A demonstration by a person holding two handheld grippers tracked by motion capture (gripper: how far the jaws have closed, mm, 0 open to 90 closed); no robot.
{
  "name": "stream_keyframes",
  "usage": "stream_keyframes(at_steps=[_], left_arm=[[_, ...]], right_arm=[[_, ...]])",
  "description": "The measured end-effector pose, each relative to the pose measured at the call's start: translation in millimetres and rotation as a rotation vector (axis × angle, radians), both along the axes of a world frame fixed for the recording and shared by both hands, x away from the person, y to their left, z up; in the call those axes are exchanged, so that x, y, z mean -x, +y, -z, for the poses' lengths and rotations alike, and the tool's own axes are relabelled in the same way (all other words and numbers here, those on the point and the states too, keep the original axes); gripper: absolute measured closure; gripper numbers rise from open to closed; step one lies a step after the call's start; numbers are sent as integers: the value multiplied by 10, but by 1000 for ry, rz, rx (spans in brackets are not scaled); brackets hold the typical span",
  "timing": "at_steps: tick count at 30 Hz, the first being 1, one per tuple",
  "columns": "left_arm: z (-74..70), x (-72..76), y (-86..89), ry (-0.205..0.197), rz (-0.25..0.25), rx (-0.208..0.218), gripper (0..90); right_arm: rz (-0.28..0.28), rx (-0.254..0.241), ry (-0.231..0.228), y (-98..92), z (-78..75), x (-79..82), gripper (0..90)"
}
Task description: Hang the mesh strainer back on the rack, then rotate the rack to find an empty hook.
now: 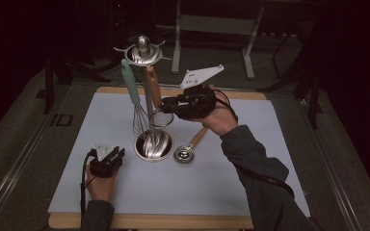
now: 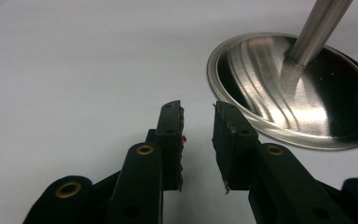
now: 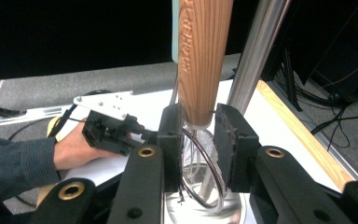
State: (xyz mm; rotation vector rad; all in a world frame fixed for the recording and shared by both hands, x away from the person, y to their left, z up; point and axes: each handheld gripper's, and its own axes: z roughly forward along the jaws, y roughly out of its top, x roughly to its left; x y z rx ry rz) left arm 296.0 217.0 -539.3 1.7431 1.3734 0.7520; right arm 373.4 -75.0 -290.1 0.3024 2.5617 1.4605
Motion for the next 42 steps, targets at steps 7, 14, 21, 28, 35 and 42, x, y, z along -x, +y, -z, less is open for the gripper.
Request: stream_keyframes(at_steps=[7,14,21,28,35,42], left_arm=[[0,0,2,0,1,2,725],[0,-1,-1,2,-2,1,725],[0,0,-2,-1,-2,1,725],[-1,5,26,-8,-12,26,727],[-36,50,120,-38,-24,111,769],[-358,197,187,-172,-9,174,859]], right_arm=[[5,25,-7,-31,20,0,724],[16,58,-22,-79,40,-14,723],[35,86,-32,-148,86,0,718],[63,133,-24,-230,194,-21,707],[108,199,-19,-390,378,-52,677],[172,275,-30,-613,649,-57,629]])
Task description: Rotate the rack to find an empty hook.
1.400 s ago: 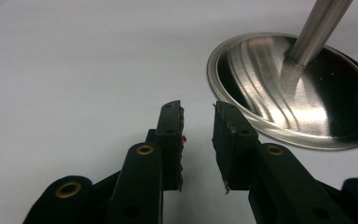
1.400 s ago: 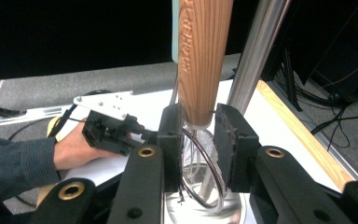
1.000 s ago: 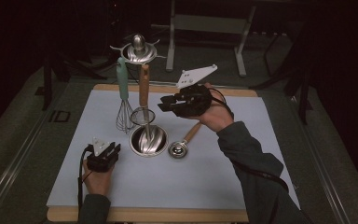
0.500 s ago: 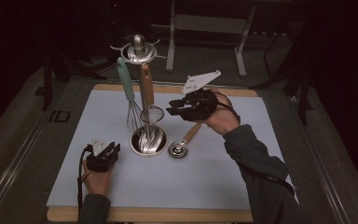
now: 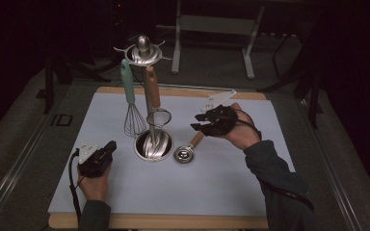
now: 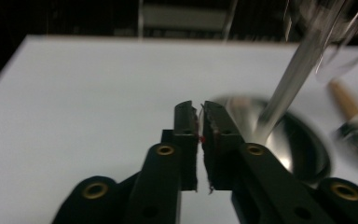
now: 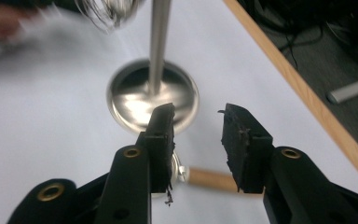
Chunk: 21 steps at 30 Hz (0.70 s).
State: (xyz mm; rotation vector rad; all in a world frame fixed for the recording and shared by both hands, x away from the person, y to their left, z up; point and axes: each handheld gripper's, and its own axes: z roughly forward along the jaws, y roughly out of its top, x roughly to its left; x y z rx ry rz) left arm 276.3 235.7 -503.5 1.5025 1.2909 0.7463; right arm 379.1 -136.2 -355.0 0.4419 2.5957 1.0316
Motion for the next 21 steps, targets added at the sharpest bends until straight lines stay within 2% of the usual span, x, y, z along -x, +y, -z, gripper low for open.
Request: stream_keyframes(at_steps=[4,9,14,19,21], left_arm=[[-286,76,57,-91,29,69,896],[-618,147,103,-196,41,124,897],[-908,222,81,-291,64,146,897],[-1198,277,28,-386,104,194,897],[-1330,285,-6,-422,122,199,897]], right_arm=[[35,19,16,-107,178,7,600],[72,23,34,-190,324,5,577],[98,15,20,-301,482,81,555],[143,24,33,-433,704,133,535],[170,27,39,-486,770,147,529]])
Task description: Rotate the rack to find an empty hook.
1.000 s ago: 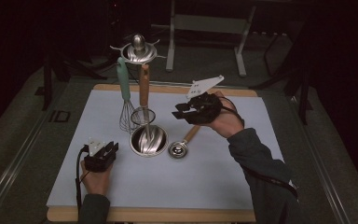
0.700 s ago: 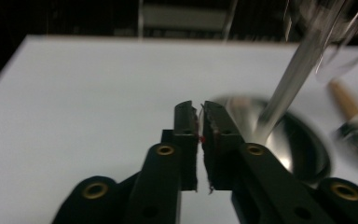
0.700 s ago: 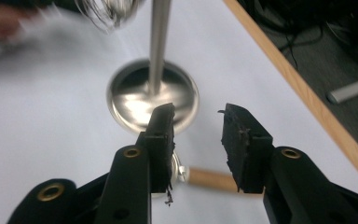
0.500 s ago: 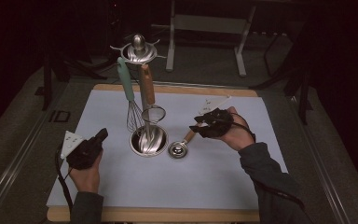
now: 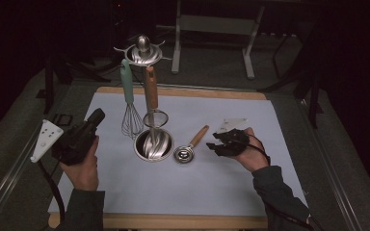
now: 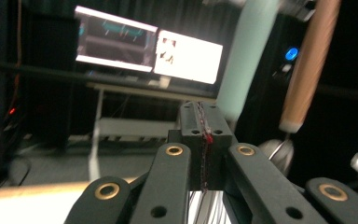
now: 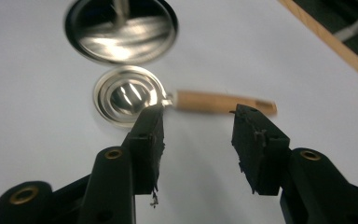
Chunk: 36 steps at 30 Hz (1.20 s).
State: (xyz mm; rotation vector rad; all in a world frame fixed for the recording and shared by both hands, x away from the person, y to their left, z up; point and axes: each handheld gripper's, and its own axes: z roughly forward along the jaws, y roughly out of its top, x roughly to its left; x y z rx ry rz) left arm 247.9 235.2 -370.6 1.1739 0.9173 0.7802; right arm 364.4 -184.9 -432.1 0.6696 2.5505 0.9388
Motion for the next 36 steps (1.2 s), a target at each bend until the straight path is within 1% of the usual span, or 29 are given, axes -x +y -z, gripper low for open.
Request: stream_keyframes(at_steps=[1,3,4,5,6,7,9,12,15,18,19,22,24,25,26,27,30,35,36], left_arm=[[-44,-1,-18,-14,1,0,897],[-146,-8,-57,-39,10,-3,897],[-215,-16,-86,-54,14,-12,897],[-253,-23,-103,-64,17,-17,897],[-323,-38,-139,-80,26,-15,897],[-343,-43,-149,-85,30,-18,897],[-419,-60,-197,-103,38,-23,897],[-517,-87,-251,-129,40,-33,897],[-590,-115,-282,-147,40,-27,896],[-666,-147,-312,-162,41,-27,896],[-682,-158,-320,-164,41,-28,896],[-737,-199,-355,-166,42,-34,895],[-767,-222,-379,-168,44,-38,895],[-777,-229,-386,-168,43,-41,895],[-791,-240,-400,-169,44,-44,895],[-798,-248,-407,-170,45,-46,894],[-815,-279,-442,-170,41,-52,894],[-825,-314,-463,-165,37,-56,894],[-829,-319,-468,-162,36,-63,894]], right_arm=[[25,-15,6,-54,52,9,528],[46,-35,15,-131,103,18,526],[54,-43,18,-166,124,22,527],[71,-60,20,-222,158,32,527],[81,-68,23,-256,177,40,527],[98,-85,26,-316,213,61,527],[111,-96,30,-377,256,86,526],[136,-94,33,-455,321,116,523],[164,-95,46,-548,381,141,511],[191,-115,56,-631,420,167,510],[207,-125,60,-680,443,182,510],[231,-154,78,-757,484,207,510],[247,-196,103,-823,526,230,510],[251,-196,113,-847,543,231,509],[255,-191,114,-862,555,230,509],[271,-185,119,-886,565,235,509],[285,-214,132,-944,575,237,509],[295,-222,134,-968,559,251,505],[295,-223,133,-968,558,251,505]])
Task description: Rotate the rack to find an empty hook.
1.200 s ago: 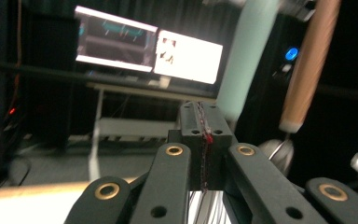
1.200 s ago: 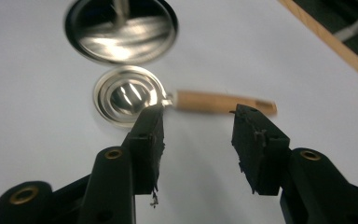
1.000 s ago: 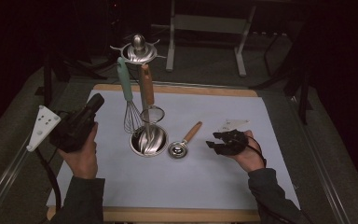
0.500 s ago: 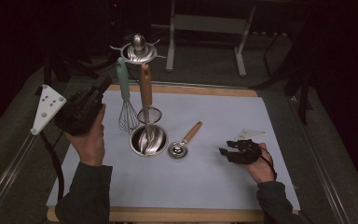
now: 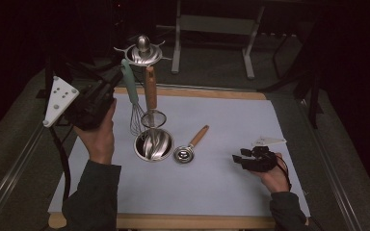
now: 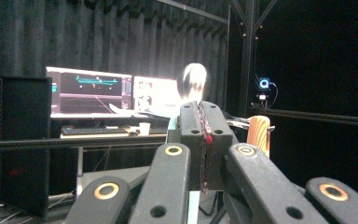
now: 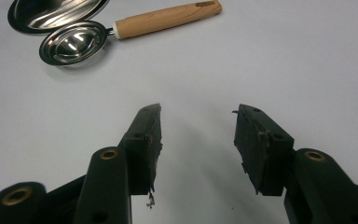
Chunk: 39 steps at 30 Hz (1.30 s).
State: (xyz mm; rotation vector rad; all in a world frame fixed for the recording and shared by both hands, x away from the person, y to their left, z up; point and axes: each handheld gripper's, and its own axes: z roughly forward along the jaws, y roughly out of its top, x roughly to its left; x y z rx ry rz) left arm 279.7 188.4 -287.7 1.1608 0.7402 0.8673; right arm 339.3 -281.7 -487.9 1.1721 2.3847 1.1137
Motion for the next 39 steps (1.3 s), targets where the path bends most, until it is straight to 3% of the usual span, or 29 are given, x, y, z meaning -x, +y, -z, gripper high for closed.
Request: stream_keyframes(at_steps=[10,27,39], left_arm=[[-71,-66,-50,7,5,-35,894],[-90,-179,100,29,-44,-16,895],[-136,-416,181,76,-82,-42,895]], right_arm=[[4,-5,11,-7,44,-6,505],[18,-20,12,-49,40,-3,505],[25,-31,6,-80,22,-4,505]])
